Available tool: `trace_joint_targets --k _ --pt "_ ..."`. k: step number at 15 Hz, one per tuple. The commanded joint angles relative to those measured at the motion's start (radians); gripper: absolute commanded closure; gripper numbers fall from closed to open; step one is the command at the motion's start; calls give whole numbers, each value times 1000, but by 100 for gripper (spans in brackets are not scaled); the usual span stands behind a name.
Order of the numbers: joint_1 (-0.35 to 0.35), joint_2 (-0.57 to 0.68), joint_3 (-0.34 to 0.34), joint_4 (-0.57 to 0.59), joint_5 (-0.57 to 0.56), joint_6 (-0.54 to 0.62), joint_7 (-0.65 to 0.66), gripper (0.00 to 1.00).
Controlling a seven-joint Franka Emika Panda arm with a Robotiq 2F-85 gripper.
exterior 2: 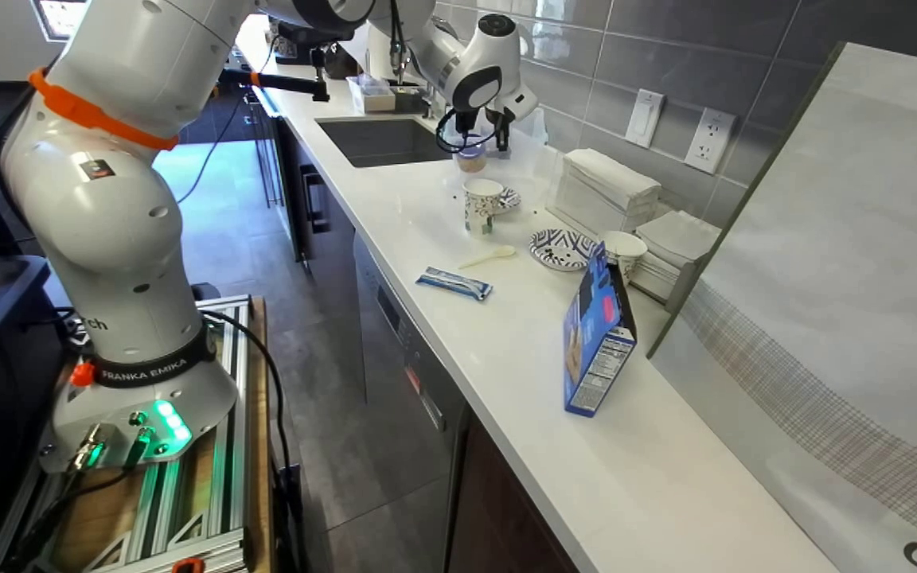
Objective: Move the plastic box closer to the wall
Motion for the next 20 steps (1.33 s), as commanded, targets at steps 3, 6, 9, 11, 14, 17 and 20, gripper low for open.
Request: trace_joint_targets --k 3,6,9,11,14,17,20 --pt "27 -23 -35 -1 -30 -32 162 98" --pt "50 -23 -71 0 -59 -43 274 98" --pt "58 -24 -89 6 -90 -69 373 98" --pt "44 -20 -72 15 -92 -98 407 98" --pt "44 -16 -70 25 -109 -126 461 98" --pt "56 -13 -88 26 -148 -125 518 98" --pt "62 -9 -98 30 -191 -141 564 98"
